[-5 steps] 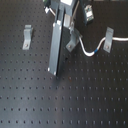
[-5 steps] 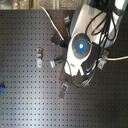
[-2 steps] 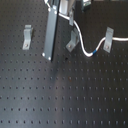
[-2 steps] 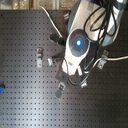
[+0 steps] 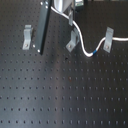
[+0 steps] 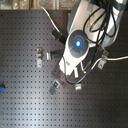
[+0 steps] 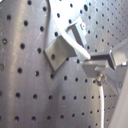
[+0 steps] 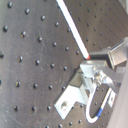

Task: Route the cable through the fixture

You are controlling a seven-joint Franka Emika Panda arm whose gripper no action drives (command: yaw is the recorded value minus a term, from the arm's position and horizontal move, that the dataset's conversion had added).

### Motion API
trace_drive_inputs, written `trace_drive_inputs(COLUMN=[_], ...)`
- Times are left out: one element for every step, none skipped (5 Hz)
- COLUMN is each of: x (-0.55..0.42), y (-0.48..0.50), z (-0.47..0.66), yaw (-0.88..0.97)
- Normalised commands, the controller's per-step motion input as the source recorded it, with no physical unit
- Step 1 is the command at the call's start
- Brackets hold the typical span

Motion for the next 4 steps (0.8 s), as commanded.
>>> trace_drive_inputs(x=[0.197, 0.218, 0.229, 0.179], y=[0.196, 0.155, 0.126, 0.041], z=[-0.07, -0.04, 0.0, 0.01], yaw=[0.63, 0.63, 0.56, 0.39])
